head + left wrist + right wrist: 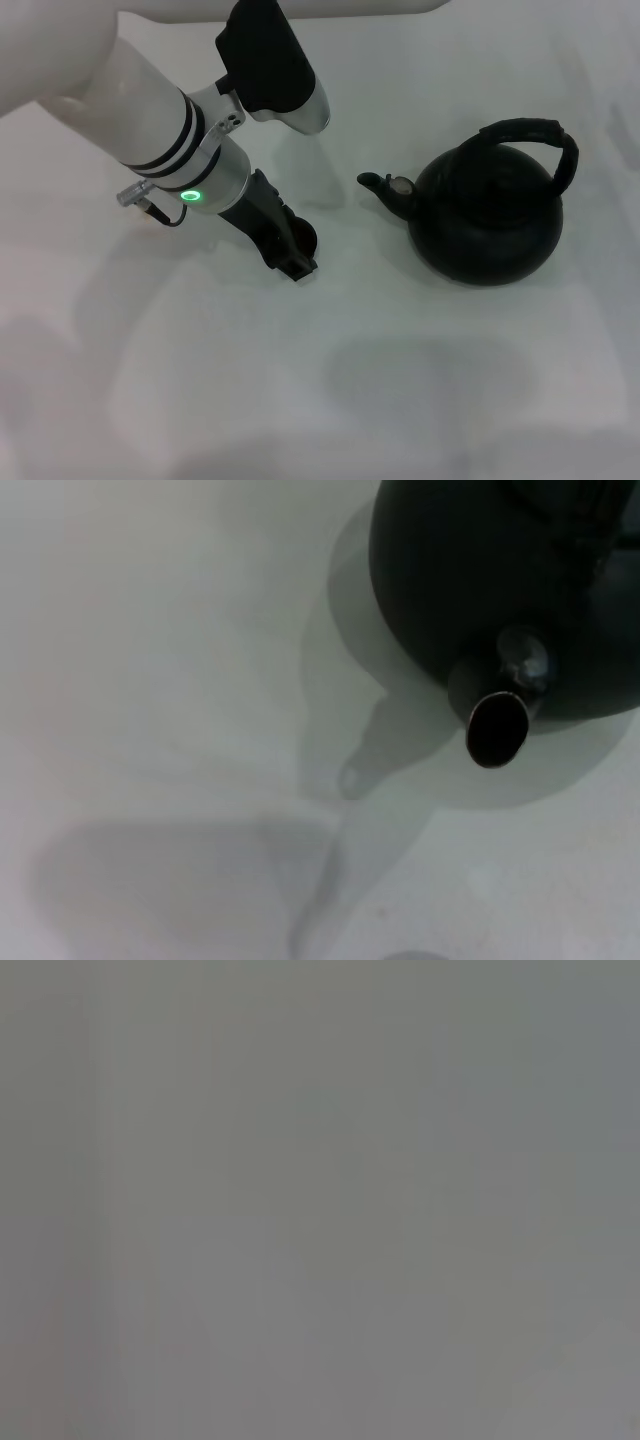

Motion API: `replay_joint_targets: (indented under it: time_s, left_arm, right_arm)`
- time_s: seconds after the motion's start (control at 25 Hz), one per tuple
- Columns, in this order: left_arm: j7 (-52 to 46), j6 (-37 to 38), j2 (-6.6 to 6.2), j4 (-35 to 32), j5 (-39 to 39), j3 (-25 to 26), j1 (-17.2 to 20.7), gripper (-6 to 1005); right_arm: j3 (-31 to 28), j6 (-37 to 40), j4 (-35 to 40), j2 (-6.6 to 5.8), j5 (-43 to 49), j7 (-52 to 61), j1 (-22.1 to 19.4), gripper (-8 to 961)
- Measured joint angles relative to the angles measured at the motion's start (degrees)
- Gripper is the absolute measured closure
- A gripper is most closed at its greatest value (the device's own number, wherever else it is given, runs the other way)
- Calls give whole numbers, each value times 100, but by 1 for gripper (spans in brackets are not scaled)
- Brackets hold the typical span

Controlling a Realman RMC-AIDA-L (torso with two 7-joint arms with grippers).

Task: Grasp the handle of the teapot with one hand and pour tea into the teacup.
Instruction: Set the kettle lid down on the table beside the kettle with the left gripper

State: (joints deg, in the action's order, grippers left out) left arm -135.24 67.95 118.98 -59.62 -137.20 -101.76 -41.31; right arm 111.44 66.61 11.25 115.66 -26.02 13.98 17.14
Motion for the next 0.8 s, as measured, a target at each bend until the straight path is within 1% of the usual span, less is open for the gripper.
replay_joint_targets:
  time_s: [0.52, 0.8]
  left_arm:
    - [-243, -160, 2, -20, -182, -40, 0, 304]
    - [-285, -174, 2, -116, -227, -133, 0, 137]
  right_arm:
    - [0, -11, 0, 9, 0, 0, 0, 98]
    - [0, -34, 0, 9, 1, 0, -1, 98]
